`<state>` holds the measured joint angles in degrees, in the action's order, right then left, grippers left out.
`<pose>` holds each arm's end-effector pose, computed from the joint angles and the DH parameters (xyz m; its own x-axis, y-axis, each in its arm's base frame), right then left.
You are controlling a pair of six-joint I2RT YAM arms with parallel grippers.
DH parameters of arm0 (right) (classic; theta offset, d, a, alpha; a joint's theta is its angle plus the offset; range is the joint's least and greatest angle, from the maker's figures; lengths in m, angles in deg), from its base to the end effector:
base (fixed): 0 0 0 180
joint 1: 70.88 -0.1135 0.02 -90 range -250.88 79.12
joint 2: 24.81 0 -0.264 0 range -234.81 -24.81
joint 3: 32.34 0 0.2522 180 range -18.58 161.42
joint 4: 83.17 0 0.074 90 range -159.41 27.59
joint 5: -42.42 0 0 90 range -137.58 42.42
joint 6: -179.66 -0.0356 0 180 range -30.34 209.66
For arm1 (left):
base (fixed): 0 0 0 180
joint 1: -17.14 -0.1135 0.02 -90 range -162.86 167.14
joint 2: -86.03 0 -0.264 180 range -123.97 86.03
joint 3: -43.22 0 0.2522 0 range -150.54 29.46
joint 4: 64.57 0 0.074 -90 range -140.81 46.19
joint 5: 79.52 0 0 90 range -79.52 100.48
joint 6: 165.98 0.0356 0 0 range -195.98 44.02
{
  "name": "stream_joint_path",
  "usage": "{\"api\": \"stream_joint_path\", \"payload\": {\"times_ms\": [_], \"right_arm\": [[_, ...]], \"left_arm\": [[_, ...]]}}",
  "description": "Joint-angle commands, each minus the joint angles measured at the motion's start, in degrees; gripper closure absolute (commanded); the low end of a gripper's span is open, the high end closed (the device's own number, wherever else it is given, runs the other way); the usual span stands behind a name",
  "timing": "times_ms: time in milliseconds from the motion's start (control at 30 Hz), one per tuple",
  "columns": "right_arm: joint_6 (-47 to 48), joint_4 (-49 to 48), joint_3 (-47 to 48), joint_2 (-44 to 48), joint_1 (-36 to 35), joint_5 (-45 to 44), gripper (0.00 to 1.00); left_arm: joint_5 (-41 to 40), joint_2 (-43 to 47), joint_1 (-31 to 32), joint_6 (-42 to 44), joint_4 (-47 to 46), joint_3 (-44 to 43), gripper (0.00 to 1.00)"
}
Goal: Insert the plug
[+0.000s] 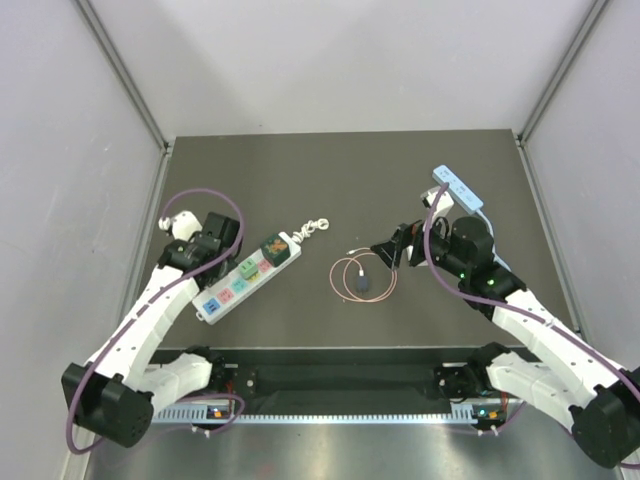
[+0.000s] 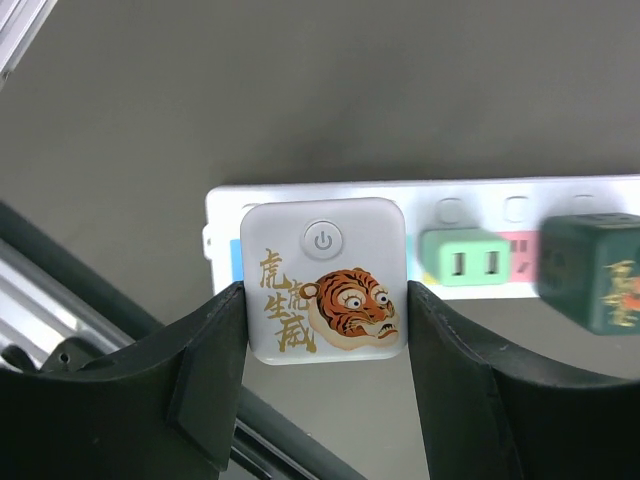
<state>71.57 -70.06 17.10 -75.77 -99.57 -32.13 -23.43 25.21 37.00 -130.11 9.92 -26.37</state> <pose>0.1802 0.1094 0.2845 -0.4245 0.1089 -0.8989 -0.5860 0.7238 0.3644 0.1790 -0.0435 0.2881 -0.5560 -0.5142 -0.6530 -0.6560 0.7540 -0.0352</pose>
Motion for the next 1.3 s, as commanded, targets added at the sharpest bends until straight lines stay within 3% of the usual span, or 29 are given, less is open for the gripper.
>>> {"api": "stream_joint_path", "payload": {"times_ms": [0, 300, 633, 1267], "right_arm": [[0.6, -2.3, 1.8, 1.1, 0.5, 1.3, 0.0], [0.9, -2.7, 1.2, 1.6, 0.4, 2.4, 0.0], [1.2, -2.9, 1.0, 1.2, 0.4, 3.4, 0.0], [1.6, -3.9, 0.6, -0.5, 0.4, 3.5, 0.0]], "left_arm": [[-3.4, 2.6, -0.3, -3.1, -3.4, 4.0, 1.0], [-2.9, 2.6, -0.3, -8.1, -3.8, 8.8, 1.0], [2.9, 4.5, -0.3, -2.9, -11.4, 12.4, 1.0], [4.1, 2.3, -0.3, -4.7, -7.9, 13.4, 1.0]]}}
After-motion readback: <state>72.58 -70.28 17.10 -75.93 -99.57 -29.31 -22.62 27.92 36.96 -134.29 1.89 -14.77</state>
